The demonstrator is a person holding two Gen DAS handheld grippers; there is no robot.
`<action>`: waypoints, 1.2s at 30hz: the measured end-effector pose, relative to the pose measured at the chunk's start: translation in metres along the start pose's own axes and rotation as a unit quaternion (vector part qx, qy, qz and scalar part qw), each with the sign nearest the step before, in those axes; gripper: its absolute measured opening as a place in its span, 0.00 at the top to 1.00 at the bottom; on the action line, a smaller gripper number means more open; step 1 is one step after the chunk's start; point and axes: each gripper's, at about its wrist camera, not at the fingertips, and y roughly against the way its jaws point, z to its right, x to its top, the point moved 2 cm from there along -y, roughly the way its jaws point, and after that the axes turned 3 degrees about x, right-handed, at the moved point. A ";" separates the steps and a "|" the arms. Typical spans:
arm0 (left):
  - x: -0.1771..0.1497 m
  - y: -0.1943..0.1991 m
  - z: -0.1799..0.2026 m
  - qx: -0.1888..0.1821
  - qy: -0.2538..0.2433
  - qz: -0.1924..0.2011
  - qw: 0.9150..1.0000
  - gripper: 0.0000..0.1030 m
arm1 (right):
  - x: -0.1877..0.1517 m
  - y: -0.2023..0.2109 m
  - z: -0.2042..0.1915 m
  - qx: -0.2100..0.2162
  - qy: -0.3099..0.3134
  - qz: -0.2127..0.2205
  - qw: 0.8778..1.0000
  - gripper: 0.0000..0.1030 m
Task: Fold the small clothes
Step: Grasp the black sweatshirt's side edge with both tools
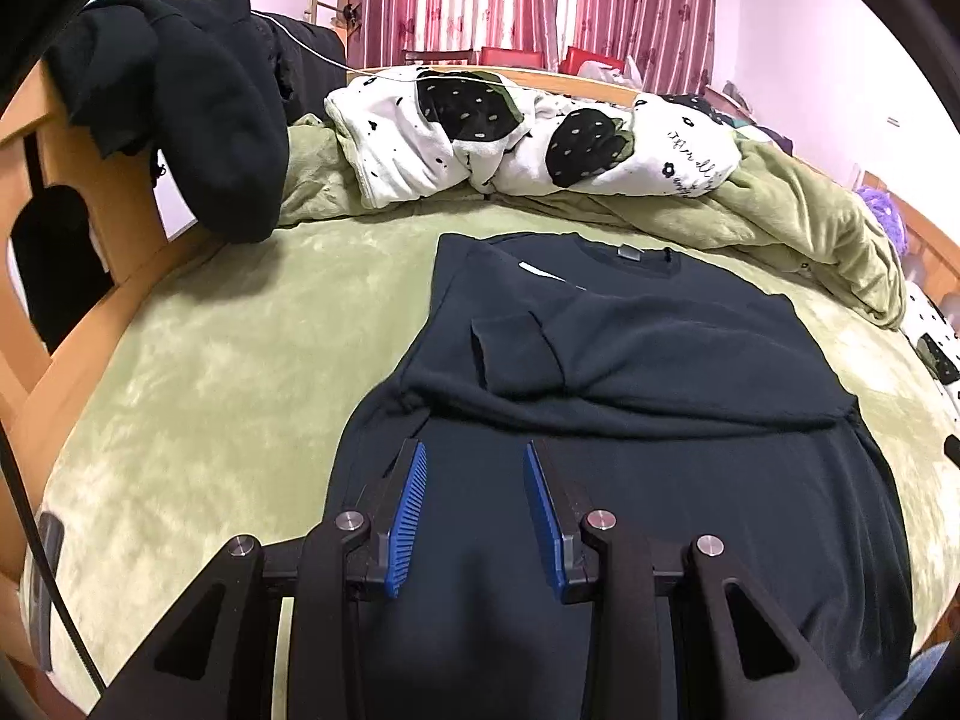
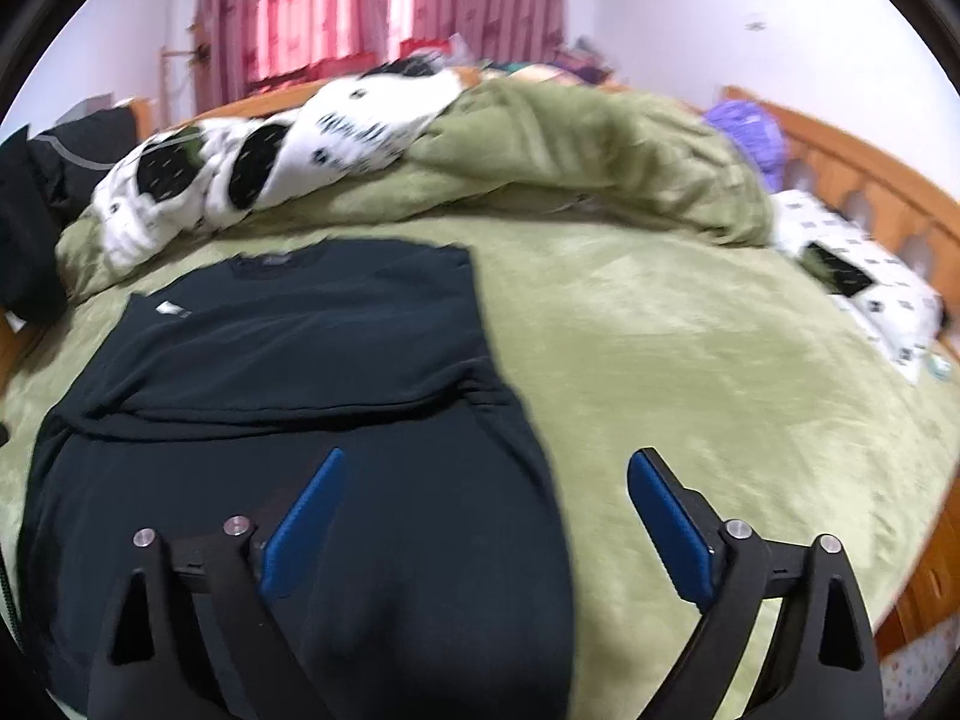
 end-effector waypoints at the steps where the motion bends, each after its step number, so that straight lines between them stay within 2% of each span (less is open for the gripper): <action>1: -0.005 0.004 -0.002 0.003 -0.002 0.003 1.000 0.69 | -0.003 0.005 0.002 -0.003 -0.001 0.004 1.000 0.09; 4: -0.019 0.015 -0.008 0.003 -0.004 0.005 1.000 0.69 | -0.016 0.020 0.009 0.006 -0.005 0.006 1.000 0.09; 7: -0.034 0.020 -0.017 -0.001 -0.010 -0.009 1.000 0.69 | -0.031 0.028 0.014 0.011 -0.004 -0.003 1.000 0.09; 11: -0.053 0.029 -0.030 0.010 -0.008 -0.017 1.000 0.69 | -0.053 0.036 0.020 -0.023 0.020 -0.006 1.000 0.09; 16: -0.078 0.032 -0.051 -0.007 0.022 -0.040 0.999 0.69 | -0.080 0.042 0.022 -0.001 0.035 -0.010 0.999 0.10; 17: -0.084 0.031 -0.054 -0.009 0.024 -0.051 0.998 0.69 | -0.084 0.041 0.023 -0.001 0.034 -0.013 0.999 0.13; 21: -0.103 0.023 -0.063 -0.011 0.033 -0.076 0.996 0.69 | -0.100 0.030 0.033 0.030 0.006 -0.049 0.998 0.28; 23: -0.111 0.017 -0.066 -0.021 0.040 -0.089 0.995 0.69 | -0.110 0.023 0.035 0.041 0.001 -0.063 0.997 0.32; 26: -0.119 0.010 -0.064 -0.040 0.047 -0.091 0.994 0.69 | -0.124 0.014 0.031 0.053 0.010 -0.080 0.995 0.32; 33: -0.120 -0.013 -0.057 -0.039 0.054 -0.105 0.992 0.69 | -0.145 -0.016 0.020 0.066 0.014 -0.117 0.991 0.33; 36: -0.119 -0.018 -0.050 -0.030 0.039 -0.098 0.994 0.69 | -0.149 -0.022 0.020 0.068 0.005 -0.108 0.992 0.33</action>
